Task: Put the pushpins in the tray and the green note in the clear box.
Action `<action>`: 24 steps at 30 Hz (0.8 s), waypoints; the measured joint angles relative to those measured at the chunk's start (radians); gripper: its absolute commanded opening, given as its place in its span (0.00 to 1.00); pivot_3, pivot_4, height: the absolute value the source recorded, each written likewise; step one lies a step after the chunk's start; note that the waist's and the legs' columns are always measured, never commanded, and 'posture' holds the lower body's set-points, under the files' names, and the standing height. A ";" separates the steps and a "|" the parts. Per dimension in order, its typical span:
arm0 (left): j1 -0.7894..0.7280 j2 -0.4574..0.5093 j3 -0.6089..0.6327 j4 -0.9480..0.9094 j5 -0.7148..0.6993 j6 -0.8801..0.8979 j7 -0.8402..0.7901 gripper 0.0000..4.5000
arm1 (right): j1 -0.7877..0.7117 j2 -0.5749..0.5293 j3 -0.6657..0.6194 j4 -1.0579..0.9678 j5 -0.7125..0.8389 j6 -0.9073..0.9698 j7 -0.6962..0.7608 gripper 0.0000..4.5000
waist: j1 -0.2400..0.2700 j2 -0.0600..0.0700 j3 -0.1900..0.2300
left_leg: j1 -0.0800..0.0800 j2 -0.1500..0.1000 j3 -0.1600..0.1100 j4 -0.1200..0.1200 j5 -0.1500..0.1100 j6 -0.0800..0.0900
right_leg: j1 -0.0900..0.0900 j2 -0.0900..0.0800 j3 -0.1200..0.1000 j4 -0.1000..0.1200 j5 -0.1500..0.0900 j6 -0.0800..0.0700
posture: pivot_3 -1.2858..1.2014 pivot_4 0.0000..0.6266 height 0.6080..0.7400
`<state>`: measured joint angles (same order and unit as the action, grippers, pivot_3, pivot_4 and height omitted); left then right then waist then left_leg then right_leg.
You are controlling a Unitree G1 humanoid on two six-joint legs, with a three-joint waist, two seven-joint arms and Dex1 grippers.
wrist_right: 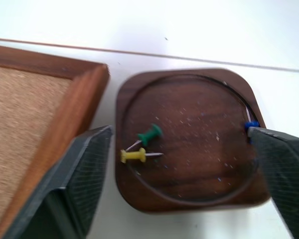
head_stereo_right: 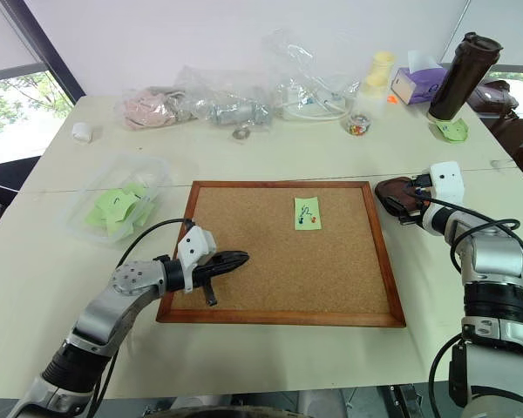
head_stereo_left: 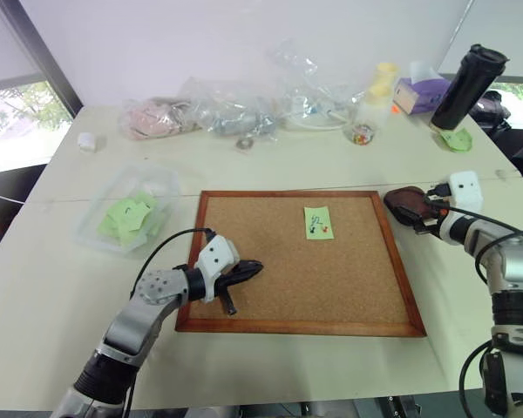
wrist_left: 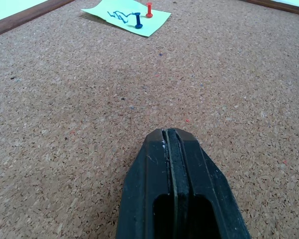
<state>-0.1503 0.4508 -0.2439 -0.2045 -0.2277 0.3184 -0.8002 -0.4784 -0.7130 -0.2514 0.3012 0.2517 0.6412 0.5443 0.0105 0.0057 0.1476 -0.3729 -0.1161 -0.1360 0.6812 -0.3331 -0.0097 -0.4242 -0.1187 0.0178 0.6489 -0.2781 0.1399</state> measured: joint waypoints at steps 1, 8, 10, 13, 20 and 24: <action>0.000 0.000 0.000 0.000 0.000 0.000 0.000 0.00 | 0.000 0.000 0.000 -0.007 0.008 0.009 0.003 0.99 | 0.000 0.000 0.000 | 0.000 0.000 0.000 0.000 0.000 0.000 | 0.000 0.000 0.000 0.000 0.000 0.000 | 0.52 0.24 1.00; -0.001 -0.004 0.000 0.006 0.000 -0.006 0.000 0.00 | 0.002 0.010 0.001 -0.044 0.038 0.049 0.014 0.99 | 0.001 0.000 0.000 | 0.000 0.000 0.000 0.000 0.000 0.000 | 0.000 0.000 0.000 0.000 0.000 0.000 | 0.52 0.24 1.00; -0.001 -0.005 0.000 0.006 0.000 -0.006 0.001 0.00 | 0.005 0.010 0.002 -0.057 0.037 0.048 0.013 0.99 | 0.001 0.000 0.000 | 0.000 0.000 0.000 0.000 0.000 0.000 | 0.000 0.000 0.000 0.000 0.000 0.000 | 0.52 0.24 1.00; 0.000 -0.006 0.000 0.006 0.000 -0.006 0.003 0.00 | 0.007 0.009 0.002 -0.061 0.035 0.035 0.011 0.99 | 0.001 0.000 0.000 | 0.000 0.000 0.000 0.000 0.000 0.000 | 0.000 0.000 0.000 0.000 0.000 0.000 | 0.52 0.24 1.00; 0.001 -0.006 -0.001 0.006 0.000 -0.007 0.004 0.00 | 0.007 -0.009 -0.041 -0.061 0.047 0.029 0.010 0.99 | 0.002 0.000 0.000 | 0.000 0.000 0.000 0.000 0.000 0.000 | 0.000 0.000 0.000 0.000 0.000 0.000 | 0.52 0.24 1.00; 0.001 -0.006 -0.001 0.006 0.000 -0.007 0.004 0.00 | 0.007 -0.019 -0.070 -0.060 0.047 0.022 -0.001 0.99 | 0.002 0.000 0.000 | 0.000 0.000 0.000 0.000 0.000 0.000 | 0.000 0.000 0.000 0.000 0.000 0.000 | 0.52 0.24 1.00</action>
<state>-0.1490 0.4447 -0.2451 -0.1989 -0.2276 0.3115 -0.7961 -0.4717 -0.7316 -0.3218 0.2411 0.2991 0.6633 0.5436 0.0121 0.0059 0.1474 -0.3729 -0.1162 -0.1360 0.6812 -0.3331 -0.0097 -0.4241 -0.1188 0.0177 0.6489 -0.2781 0.1399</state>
